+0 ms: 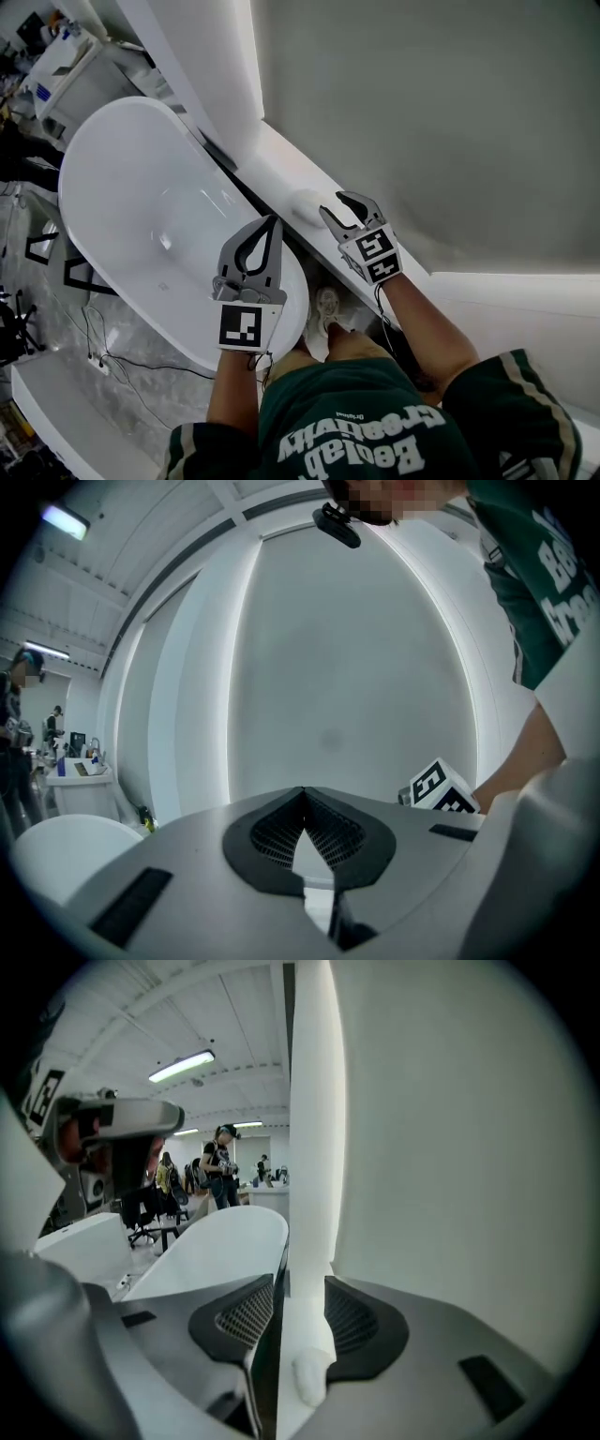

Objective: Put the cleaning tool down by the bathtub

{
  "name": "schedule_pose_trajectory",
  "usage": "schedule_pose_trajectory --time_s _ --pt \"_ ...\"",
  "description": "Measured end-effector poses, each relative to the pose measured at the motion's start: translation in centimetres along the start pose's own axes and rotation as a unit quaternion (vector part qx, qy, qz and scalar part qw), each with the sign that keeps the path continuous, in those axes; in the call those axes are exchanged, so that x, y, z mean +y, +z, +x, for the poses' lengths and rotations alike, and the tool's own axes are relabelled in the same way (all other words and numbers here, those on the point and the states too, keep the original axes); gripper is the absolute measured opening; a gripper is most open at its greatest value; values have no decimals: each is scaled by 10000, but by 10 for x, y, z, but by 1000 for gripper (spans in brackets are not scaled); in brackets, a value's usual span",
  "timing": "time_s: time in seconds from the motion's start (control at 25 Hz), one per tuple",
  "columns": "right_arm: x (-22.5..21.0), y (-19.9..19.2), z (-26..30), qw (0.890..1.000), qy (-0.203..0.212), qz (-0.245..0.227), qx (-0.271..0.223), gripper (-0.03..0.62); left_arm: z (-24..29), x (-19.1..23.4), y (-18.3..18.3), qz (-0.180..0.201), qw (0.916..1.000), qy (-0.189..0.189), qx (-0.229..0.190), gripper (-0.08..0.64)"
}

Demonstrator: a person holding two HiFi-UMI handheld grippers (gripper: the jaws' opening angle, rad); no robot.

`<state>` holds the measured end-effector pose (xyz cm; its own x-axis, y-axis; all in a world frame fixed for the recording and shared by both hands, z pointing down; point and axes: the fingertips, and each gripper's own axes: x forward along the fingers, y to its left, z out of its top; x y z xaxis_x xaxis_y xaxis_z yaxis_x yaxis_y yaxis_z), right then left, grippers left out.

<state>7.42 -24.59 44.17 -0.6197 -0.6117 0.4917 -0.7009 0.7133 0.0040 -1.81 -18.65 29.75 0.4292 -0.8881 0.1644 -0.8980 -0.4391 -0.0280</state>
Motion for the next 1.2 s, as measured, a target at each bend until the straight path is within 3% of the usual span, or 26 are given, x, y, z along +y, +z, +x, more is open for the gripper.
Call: schedule_pose_trajectory --time_s 0.24,0.44,0.64,0.76,0.88,0.92,1.2 --pt "16 69 -62 9952 -87 -38 -971 172 -11 -7 39 206 9995 34 -221 9" --pt "26 126 -118 9834 -38 -462 -1757 172 -16 -26 72 515 9978 -145 -401 9" --pt "36 167 -155 9718 175 -572 -2280 172 -20 -31 94 513 9973 -96 -520 9" --pt "41 172 -166 9669 263 -612 -2464 169 -21 -34 104 463 9968 -75 -645 9" --pt "47 171 -176 9623 387 -620 -2620 40 -25 -40 111 558 9956 -146 -739 9" --pt "50 171 -181 9603 454 -615 -2683 27 -27 -42 113 604 9953 -152 -747 9" --pt "49 183 -195 9575 359 -608 -2795 17 -30 -45 126 799 9928 -154 -881 9"
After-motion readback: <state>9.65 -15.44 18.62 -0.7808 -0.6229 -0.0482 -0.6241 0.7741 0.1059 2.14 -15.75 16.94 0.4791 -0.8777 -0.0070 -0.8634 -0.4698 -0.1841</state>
